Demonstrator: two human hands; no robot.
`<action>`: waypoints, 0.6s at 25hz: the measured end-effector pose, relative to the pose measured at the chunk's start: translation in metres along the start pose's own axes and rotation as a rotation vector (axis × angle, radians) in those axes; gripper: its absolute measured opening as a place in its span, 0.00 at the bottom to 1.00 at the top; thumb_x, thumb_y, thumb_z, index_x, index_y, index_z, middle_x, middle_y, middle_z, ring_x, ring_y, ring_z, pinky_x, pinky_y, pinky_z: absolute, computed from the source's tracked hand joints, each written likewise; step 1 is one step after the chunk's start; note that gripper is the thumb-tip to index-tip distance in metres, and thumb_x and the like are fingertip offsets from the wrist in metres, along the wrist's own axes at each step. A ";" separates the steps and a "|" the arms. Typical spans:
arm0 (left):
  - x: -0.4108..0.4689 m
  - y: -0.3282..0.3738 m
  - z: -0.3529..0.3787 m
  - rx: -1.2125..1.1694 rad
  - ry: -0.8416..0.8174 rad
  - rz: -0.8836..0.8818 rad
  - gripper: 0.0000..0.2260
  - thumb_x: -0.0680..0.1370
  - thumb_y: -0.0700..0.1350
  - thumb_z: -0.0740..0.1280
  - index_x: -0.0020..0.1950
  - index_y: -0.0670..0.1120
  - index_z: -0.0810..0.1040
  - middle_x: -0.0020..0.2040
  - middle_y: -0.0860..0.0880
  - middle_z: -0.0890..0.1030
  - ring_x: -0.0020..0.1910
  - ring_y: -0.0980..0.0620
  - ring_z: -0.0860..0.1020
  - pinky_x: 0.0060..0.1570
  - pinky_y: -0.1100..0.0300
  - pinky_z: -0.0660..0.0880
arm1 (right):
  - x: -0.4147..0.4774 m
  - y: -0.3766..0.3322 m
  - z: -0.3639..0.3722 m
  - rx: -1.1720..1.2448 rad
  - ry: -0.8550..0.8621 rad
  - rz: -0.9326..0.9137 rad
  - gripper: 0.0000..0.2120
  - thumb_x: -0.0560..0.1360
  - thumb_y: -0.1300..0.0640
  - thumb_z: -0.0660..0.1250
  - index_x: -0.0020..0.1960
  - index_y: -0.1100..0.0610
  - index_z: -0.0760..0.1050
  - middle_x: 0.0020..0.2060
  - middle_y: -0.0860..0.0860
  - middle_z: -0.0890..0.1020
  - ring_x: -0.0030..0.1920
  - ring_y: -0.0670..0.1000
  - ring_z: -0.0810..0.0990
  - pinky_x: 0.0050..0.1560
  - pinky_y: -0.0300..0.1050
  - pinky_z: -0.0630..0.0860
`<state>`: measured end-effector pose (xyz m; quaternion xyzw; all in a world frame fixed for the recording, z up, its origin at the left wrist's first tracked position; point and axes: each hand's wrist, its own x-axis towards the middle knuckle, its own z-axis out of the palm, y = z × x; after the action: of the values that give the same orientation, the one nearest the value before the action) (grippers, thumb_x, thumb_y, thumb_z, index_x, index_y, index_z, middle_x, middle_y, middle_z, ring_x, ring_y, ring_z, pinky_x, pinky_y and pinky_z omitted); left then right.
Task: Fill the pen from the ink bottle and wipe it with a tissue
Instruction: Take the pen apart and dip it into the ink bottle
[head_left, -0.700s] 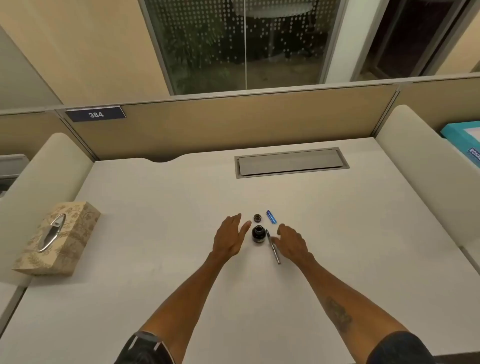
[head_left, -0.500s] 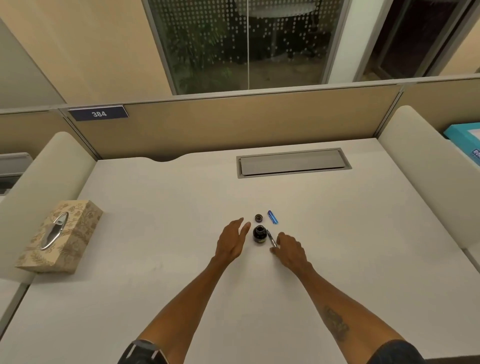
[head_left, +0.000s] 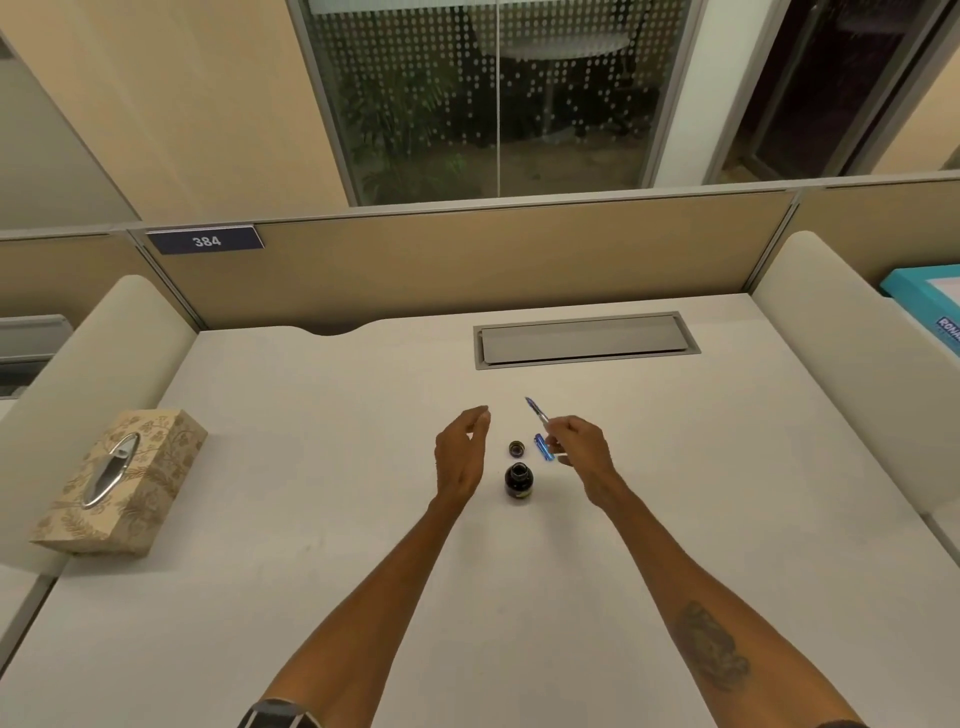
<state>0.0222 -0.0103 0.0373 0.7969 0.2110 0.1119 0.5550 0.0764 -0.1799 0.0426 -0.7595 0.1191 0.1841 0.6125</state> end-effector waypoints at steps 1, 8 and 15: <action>0.003 0.006 0.002 -0.081 -0.051 -0.013 0.13 0.83 0.49 0.63 0.60 0.46 0.83 0.57 0.51 0.85 0.55 0.54 0.82 0.56 0.63 0.75 | -0.004 -0.010 0.002 0.101 -0.069 -0.002 0.07 0.77 0.57 0.67 0.49 0.59 0.81 0.39 0.53 0.81 0.37 0.50 0.79 0.38 0.38 0.76; 0.011 0.020 0.006 -0.568 -0.252 -0.190 0.14 0.84 0.45 0.62 0.64 0.42 0.81 0.59 0.45 0.85 0.59 0.48 0.83 0.62 0.54 0.78 | -0.023 -0.031 0.015 0.190 -0.335 -0.034 0.18 0.81 0.49 0.62 0.53 0.63 0.82 0.31 0.49 0.75 0.31 0.47 0.75 0.38 0.41 0.77; 0.013 0.023 0.001 -0.710 -0.304 -0.232 0.15 0.85 0.45 0.58 0.67 0.41 0.78 0.62 0.45 0.83 0.61 0.47 0.82 0.62 0.52 0.78 | -0.031 -0.040 0.025 0.140 -0.304 0.010 0.20 0.82 0.46 0.60 0.43 0.60 0.79 0.32 0.53 0.82 0.35 0.53 0.84 0.38 0.42 0.79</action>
<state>0.0387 -0.0119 0.0576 0.5338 0.1633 -0.0046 0.8297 0.0615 -0.1479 0.0864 -0.6778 0.0412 0.2912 0.6739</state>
